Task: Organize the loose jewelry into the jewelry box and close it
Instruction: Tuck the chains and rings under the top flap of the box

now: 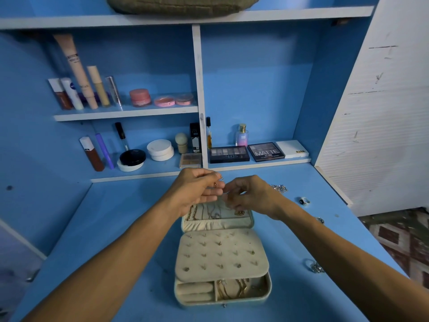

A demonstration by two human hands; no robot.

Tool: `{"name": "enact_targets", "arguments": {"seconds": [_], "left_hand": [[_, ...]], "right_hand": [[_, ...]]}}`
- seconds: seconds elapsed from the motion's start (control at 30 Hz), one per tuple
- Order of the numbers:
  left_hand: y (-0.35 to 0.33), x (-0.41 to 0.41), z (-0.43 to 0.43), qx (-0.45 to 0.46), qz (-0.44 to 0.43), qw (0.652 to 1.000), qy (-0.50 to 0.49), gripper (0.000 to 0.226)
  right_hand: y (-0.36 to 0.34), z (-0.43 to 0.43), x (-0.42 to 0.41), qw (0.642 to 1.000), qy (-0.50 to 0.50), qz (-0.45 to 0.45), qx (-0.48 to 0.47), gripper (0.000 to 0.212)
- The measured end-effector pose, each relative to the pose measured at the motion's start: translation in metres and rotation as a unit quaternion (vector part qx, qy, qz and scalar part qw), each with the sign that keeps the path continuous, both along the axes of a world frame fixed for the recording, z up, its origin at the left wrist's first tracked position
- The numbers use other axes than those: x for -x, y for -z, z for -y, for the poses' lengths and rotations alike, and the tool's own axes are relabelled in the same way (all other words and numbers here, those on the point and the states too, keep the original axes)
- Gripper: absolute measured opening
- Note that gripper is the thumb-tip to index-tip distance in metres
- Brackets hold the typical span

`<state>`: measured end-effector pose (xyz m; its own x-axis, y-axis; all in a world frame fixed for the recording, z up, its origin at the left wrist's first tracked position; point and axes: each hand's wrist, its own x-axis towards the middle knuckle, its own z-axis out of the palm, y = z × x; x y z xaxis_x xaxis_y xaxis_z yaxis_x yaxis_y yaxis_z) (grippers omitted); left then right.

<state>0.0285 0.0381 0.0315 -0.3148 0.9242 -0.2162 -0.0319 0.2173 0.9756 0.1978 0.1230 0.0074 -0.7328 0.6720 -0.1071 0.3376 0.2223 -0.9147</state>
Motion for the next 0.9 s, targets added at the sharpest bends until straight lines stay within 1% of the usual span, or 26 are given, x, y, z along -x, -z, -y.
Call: {"name": "enact_targets", "arguments": {"seconds": [0.07,0.13,0.2,0.3,0.33,0.37,0.43,0.5,0.57,0.6,0.67,0.7,0.77,0.83,0.9], "left_hand": [[-0.005,-0.001,0.0,0.003,-0.002,1.0,0.007,0.017],[-0.008,-0.002,0.0,0.002,-0.021,1.0,0.013,0.015],[-0.01,-0.002,-0.001,0.002,-0.065,0.998,0.015,0.015],[-0.009,0.003,-0.001,0.008,-0.138,0.99,0.029,0.013],[-0.007,0.005,-0.001,0.009,-0.177,0.983,0.039,0.011],[-0.005,0.008,-0.001,0.007,-0.235,0.971,0.05,0.01],[0.0,0.012,-0.001,0.01,-0.346,0.935,0.076,0.011],[0.002,0.013,0.001,0.032,-0.38,0.917,0.113,0.011],[0.001,0.013,0.001,0.057,-0.383,0.907,0.163,0.027],[0.0,0.014,0.001,0.055,-0.368,0.909,0.186,0.037],[-0.002,0.013,0.002,0.016,-0.305,0.926,0.22,0.046],[-0.004,0.013,0.002,-0.006,-0.265,0.937,0.228,0.046],[-0.007,0.011,0.004,-0.039,-0.199,0.951,0.232,0.038],[-0.009,0.011,0.003,-0.063,-0.193,0.952,0.229,0.027],[-0.008,0.011,0.003,-0.067,-0.212,0.95,0.22,0.02]], "right_hand": [[-0.001,0.001,0.001,1.0,-0.012,0.005,-0.007,0.013],[-0.004,0.003,0.002,0.999,-0.031,0.006,0.017,0.013],[-0.006,0.004,0.0,0.997,-0.045,-0.002,0.066,0.01],[-0.009,0.004,-0.003,0.987,-0.054,-0.034,0.15,0.018],[-0.011,0.003,-0.003,0.986,-0.054,-0.032,0.154,0.019],[-0.013,0.003,-0.003,0.989,-0.05,-0.019,0.139,0.02],[-0.016,0.002,-0.003,0.996,-0.034,0.015,0.087,0.026],[-0.021,0.0,-0.005,0.997,-0.035,0.033,0.053,0.033],[-0.026,-0.001,-0.006,0.998,-0.056,0.026,0.033,0.035],[-0.03,-0.001,-0.007,0.997,-0.068,0.018,0.023,0.034],[-0.036,-0.003,-0.006,0.997,-0.082,-0.002,0.009,0.029],[-0.039,-0.004,-0.005,0.997,-0.083,-0.012,0.002,0.027],[-0.044,-0.007,-0.004,0.996,-0.08,-0.02,-0.013,0.025],[-0.049,-0.009,-0.005,0.996,-0.08,-0.019,-0.025,0.027],[-0.05,-0.012,-0.005,0.997,-0.075,-0.023,-0.024,0.028]]}}
